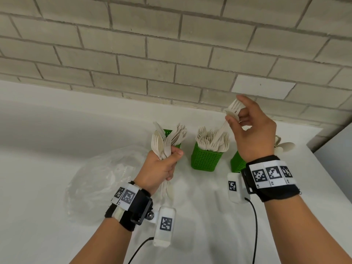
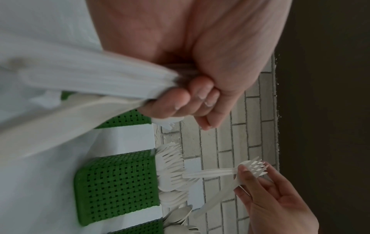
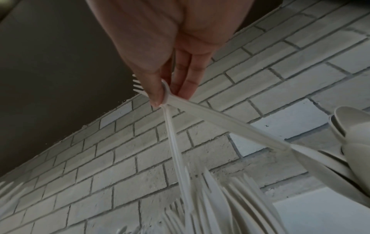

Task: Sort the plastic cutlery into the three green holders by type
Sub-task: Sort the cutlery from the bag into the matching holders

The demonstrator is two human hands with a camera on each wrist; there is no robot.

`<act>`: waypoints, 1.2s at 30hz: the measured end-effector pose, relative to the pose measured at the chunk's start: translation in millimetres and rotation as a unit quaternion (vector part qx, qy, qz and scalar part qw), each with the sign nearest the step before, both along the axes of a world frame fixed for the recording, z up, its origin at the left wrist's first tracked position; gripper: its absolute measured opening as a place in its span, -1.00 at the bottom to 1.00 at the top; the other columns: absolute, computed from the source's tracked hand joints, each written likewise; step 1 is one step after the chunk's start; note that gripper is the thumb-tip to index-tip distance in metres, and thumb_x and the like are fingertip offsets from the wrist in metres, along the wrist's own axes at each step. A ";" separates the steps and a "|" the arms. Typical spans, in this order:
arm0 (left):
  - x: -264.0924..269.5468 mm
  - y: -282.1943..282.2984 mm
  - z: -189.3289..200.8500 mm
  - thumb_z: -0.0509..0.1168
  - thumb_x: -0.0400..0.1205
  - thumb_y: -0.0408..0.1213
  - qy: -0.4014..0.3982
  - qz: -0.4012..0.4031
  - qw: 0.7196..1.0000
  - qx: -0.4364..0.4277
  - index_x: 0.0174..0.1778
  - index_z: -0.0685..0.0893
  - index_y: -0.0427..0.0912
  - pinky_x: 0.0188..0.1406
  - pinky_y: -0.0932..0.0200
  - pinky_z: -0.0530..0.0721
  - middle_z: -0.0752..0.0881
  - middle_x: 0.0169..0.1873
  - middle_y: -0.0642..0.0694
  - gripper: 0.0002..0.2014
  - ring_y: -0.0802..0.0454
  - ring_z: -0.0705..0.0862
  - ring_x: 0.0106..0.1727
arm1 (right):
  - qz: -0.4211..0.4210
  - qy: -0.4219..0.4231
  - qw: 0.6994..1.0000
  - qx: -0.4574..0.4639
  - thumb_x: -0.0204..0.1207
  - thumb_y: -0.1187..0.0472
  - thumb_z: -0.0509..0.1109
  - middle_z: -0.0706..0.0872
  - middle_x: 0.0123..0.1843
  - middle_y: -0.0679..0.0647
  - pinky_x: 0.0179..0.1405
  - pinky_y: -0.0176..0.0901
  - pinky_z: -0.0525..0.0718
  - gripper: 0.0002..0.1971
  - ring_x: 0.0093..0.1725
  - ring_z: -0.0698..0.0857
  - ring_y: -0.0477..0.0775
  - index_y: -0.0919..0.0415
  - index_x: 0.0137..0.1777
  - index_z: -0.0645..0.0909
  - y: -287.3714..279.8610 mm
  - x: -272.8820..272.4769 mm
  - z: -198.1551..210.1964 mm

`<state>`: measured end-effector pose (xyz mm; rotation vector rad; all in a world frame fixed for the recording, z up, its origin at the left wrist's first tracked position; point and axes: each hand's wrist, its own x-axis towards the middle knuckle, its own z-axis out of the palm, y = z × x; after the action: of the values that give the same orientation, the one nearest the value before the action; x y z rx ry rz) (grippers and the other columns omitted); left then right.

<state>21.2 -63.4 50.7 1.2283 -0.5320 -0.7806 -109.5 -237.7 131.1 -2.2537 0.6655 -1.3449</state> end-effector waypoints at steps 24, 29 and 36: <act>1.1 -3.6 -0.4 0.32 0.66 -0.42 0.019 -0.010 1.000 0.000 -0.17 0.62 -0.25 -0.69 0.31 0.28 0.32 -0.67 0.01 -0.91 0.11 0.25 -0.68 | 0.022 0.084 0.995 -0.056 0.57 0.22 0.45 0.67 -0.08 0.00 -0.11 -0.13 0.69 -0.63 -0.24 0.67 0.00 0.11 0.38 0.63 2.5 8.3 -21.2; 2.3 -3.6 -0.1 0.32 0.65 -0.42 0.022 -0.009 1.000 -0.003 -0.17 0.62 -0.25 -0.68 0.31 0.27 0.32 -0.67 0.00 -0.91 0.10 0.24 -0.68 | -0.016 0.315 0.949 0.032 0.65 0.27 0.29 0.46 -0.01 0.10 -0.05 -0.18 0.49 -0.64 -0.03 0.58 0.11 0.16 0.43 0.60 -3.8 11.7 -45.2; 3.9 -3.0 -2.4 0.32 0.66 -0.42 0.025 -0.007 1.000 -0.004 -0.21 0.63 -0.21 -0.68 0.32 0.28 0.32 -0.67 -0.01 -0.88 0.10 0.25 -0.68 | -0.020 0.241 0.969 0.057 0.62 0.19 0.37 0.59 -0.10 0.01 -0.04 -0.17 0.54 -0.66 -0.20 0.61 -0.02 0.02 0.39 0.61 -5.9 4.1 -7.8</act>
<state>25.1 -66.3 48.3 1.1954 -0.5031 -0.8193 -105.4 -243.6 123.3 -2.4966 0.9251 -0.7449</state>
